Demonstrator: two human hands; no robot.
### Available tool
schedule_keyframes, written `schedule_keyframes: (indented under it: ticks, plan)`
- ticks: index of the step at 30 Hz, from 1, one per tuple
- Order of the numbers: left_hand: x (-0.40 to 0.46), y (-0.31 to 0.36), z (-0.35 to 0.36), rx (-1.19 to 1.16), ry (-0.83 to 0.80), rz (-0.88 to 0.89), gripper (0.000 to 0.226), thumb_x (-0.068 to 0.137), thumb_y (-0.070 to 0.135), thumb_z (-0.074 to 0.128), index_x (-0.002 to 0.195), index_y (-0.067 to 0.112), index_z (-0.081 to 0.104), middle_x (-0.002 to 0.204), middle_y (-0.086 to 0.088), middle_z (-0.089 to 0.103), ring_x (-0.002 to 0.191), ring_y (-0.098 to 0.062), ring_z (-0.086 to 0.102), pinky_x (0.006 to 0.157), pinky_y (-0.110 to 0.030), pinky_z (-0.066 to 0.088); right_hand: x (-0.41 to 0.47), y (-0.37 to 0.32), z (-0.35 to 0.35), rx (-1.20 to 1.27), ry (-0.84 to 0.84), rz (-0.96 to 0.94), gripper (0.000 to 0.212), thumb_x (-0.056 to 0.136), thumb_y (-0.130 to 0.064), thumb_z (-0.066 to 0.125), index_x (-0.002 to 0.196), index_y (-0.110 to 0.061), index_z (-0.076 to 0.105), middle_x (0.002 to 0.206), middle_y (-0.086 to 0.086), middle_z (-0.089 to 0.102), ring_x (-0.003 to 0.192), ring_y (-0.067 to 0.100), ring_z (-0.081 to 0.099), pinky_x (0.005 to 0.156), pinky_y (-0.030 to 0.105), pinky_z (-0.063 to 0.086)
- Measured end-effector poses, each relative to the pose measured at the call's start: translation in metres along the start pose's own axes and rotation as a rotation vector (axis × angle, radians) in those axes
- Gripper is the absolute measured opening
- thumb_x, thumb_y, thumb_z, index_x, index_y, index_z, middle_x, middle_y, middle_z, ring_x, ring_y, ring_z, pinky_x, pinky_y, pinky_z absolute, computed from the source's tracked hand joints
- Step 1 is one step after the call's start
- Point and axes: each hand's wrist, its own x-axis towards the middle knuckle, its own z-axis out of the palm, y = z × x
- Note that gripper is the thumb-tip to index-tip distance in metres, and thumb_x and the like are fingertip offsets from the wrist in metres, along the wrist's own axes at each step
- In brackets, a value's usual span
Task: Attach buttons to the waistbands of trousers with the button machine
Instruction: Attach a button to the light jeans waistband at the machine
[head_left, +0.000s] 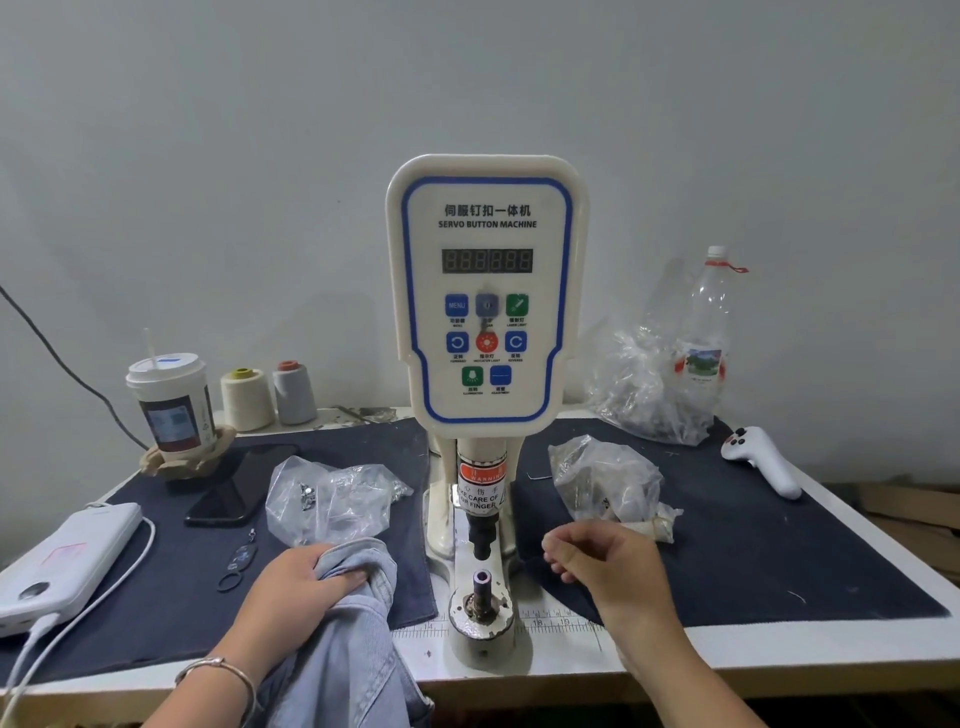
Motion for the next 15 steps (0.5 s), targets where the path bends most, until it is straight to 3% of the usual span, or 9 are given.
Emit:
schedule_keyframes:
  ticks: [4,10,15]
  plan:
    - [0.002,-0.004,0.001,0.022,0.004,0.009,0.013,0.084,0.026,0.075,0.073,0.034,0.072,0.073,0.005,0.073,0.067,-0.009,0.061,0.071,-0.032,0.048,-0.014,-0.009,0.012,0.079,-0.070,0.019,0.025,0.079,0.003,0.073,0.067,-0.019,0.078,0.068,0.012,0.072,0.058,0.012,0.064,0.058,0.018,0.053]
    - [0.004,-0.006,0.003,0.020,0.003,0.022,0.014,0.085,0.026,0.073,0.071,0.030,0.071,0.070,0.003,0.071,0.064,-0.009,0.059,0.070,-0.033,0.049,-0.021,-0.015,0.022,-0.010,-0.128,0.006,0.025,0.081,0.003,0.071,0.071,-0.019,0.078,0.069,0.010,0.072,0.061,0.012,0.064,0.062,0.019,0.052]
    - [0.005,-0.008,0.003,0.017,-0.001,0.032,0.012,0.085,0.026,0.072,0.073,0.030,0.071,0.070,0.003,0.071,0.061,-0.005,0.055,0.069,-0.032,0.048,-0.028,-0.018,0.036,-0.103,-0.106,0.016,0.018,0.079,-0.012,0.076,0.070,-0.027,0.075,0.069,0.002,0.071,0.056,0.005,0.059,0.060,0.017,0.051]
